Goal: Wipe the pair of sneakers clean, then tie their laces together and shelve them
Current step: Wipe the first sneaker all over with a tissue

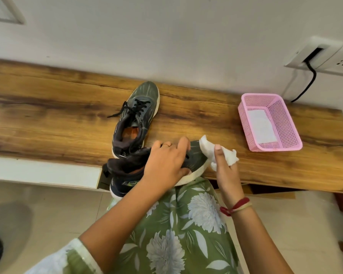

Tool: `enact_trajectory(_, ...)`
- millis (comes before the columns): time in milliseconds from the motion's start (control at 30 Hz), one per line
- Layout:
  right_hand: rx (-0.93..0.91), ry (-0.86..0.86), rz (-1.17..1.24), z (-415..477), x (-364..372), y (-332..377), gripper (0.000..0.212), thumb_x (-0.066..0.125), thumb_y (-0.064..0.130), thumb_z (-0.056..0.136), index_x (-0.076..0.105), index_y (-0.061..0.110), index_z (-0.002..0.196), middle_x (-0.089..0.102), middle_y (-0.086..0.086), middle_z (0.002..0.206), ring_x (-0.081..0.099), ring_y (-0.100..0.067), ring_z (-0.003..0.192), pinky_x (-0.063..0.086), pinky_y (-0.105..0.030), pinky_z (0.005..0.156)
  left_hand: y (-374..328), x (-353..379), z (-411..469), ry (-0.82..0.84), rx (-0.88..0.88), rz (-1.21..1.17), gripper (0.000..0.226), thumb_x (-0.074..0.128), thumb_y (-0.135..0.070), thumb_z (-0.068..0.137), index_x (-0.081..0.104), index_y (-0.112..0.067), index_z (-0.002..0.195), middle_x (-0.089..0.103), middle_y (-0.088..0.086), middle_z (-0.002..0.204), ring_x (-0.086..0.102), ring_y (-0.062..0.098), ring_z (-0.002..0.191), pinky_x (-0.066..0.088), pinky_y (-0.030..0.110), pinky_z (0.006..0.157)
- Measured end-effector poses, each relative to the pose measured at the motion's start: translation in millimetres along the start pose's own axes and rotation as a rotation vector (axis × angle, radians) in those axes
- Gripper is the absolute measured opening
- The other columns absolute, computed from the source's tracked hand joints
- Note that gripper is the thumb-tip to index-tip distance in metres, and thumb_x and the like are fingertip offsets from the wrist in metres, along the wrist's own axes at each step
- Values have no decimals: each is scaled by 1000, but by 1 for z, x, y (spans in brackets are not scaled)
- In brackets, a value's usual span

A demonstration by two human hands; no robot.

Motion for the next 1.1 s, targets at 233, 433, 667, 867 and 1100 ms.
enact_trajectory(233, -489, 140, -748, -21, 11, 2, 56, 33, 48, 96, 53, 9, 131, 56, -5, 130, 44, -13, 128, 24, -29, 114, 16, -10, -8, 62, 91, -150, 73, 61, -70, 71, 41, -28, 127, 59, -11, 106, 55, 14, 104, 29, 32, 85)
enact_trajectory(433, -474, 171, -773, -44, 14, -17, 59, 31, 48, 97, 48, 8, 136, 51, -7, 135, 37, -12, 131, 20, -22, 114, 7, 5, 2, 145, 172, -30, 64, 51, -72, 77, 55, -30, 125, 59, -8, 109, 53, 16, 107, 26, 32, 82)
enact_trajectory(667, -633, 305, -1011, -38, 5, -15, 61, 18, 46, 101, 58, 7, 126, 60, -7, 125, 46, -18, 126, 18, -31, 115, 18, 3, -1, 138, 158, 102, 56, 46, -73, 79, 57, -35, 118, 43, -4, 135, 26, 19, 137, -3, 59, 113)
enact_trajectory(867, -626, 371, -939, -54, 26, -24, 56, 20, 46, 100, 55, 13, 129, 61, -7, 124, 50, -19, 123, 26, -36, 112, 22, 14, 7, 207, 188, 140, 43, 41, -56, 93, 46, -26, 124, 46, -2, 133, 44, 20, 123, 39, 42, 97)
enact_trajectory(1100, -572, 234, -958, -43, 23, -16, 54, 29, 43, 99, 63, 6, 117, 65, -12, 116, 56, -22, 116, 22, -27, 113, 26, 16, 7, 111, 225, 63, 30, 44, -53, 93, 51, -29, 108, 60, -8, 115, 51, 15, 114, 35, 34, 90)
Point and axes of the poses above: each hand's wrist, its own z-axis towards the middle knuckle, its own x-axis out of the palm, y = z × x, the point moved 6 cm from there along z, towards the middle knuckle
